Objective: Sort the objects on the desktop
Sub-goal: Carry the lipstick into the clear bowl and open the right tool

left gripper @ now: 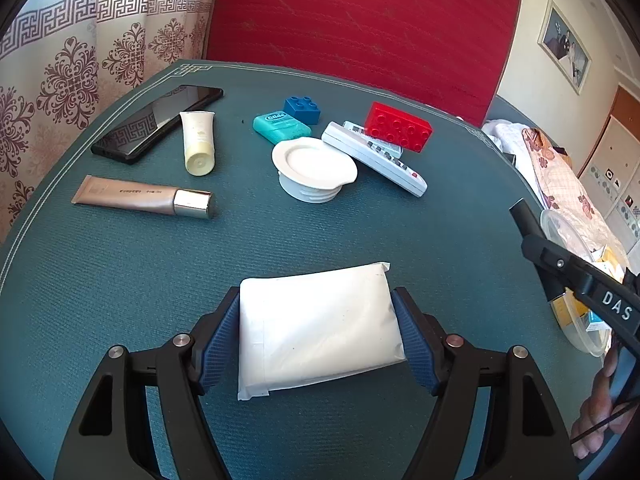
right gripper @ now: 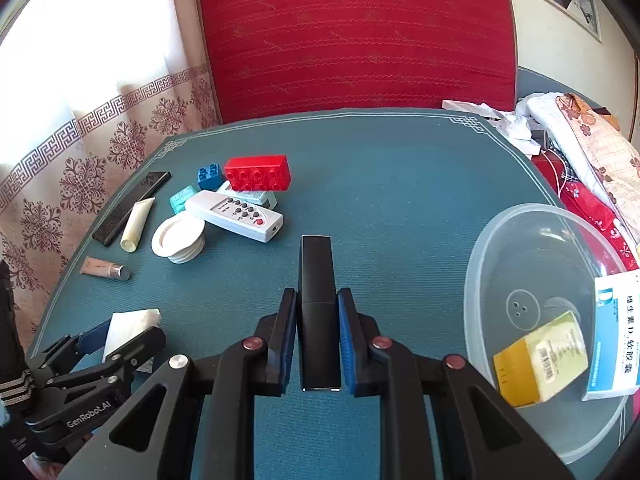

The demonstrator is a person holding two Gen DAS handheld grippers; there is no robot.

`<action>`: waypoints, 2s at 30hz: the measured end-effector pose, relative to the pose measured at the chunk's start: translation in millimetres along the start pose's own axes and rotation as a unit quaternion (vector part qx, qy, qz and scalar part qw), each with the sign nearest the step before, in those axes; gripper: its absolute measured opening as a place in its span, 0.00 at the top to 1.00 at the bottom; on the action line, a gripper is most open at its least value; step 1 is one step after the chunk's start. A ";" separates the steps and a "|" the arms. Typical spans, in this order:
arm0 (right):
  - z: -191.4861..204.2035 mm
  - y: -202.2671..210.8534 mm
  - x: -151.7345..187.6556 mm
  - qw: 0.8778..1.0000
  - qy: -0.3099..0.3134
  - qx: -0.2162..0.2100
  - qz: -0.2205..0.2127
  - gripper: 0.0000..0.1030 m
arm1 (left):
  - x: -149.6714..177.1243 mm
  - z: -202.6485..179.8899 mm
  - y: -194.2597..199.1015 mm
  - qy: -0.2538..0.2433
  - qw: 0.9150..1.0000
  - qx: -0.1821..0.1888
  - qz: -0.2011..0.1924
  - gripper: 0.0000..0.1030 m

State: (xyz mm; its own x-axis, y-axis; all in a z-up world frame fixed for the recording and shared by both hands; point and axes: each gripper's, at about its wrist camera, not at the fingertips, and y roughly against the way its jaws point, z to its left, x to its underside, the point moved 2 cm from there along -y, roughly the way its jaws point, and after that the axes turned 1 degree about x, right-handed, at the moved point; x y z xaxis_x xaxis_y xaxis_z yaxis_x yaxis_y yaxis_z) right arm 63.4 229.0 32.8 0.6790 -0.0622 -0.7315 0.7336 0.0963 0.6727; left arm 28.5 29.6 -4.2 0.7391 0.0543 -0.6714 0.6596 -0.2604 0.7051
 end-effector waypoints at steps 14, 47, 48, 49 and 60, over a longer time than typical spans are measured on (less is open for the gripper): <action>-52.8 36.9 0.6 0.998 -0.034 0.033 -0.032 0.78 | 1.8 -29.2 2.7 -0.034 0.999 0.012 0.010 0.26; -177.1 69.3 46.6 0.987 -0.118 0.103 -0.026 0.78 | 12.8 -120.1 13.5 -0.124 0.992 0.035 0.012 0.26; -178.7 68.5 47.4 0.987 -0.122 0.102 -0.024 0.78 | 13.1 -121.9 13.7 -0.125 0.991 0.036 0.013 0.26; -180.6 67.8 48.1 0.987 -0.126 0.100 -0.023 0.78 | 13.6 -123.6 13.6 -0.126 0.991 0.036 0.013 0.26; -181.7 68.7 53.2 0.988 -0.122 0.094 -0.019 0.78 | 12.9 -145.5 13.8 -0.144 0.988 0.046 0.011 0.26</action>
State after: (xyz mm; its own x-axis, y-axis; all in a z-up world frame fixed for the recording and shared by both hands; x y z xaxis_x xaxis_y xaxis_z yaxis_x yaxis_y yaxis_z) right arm 144.8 412.8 19.9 0.6214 -0.3018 -0.7230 0.7349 -0.0954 0.6714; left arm 67.0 166.9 30.1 0.6748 -0.2267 -0.7023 0.6185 -0.3454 0.7058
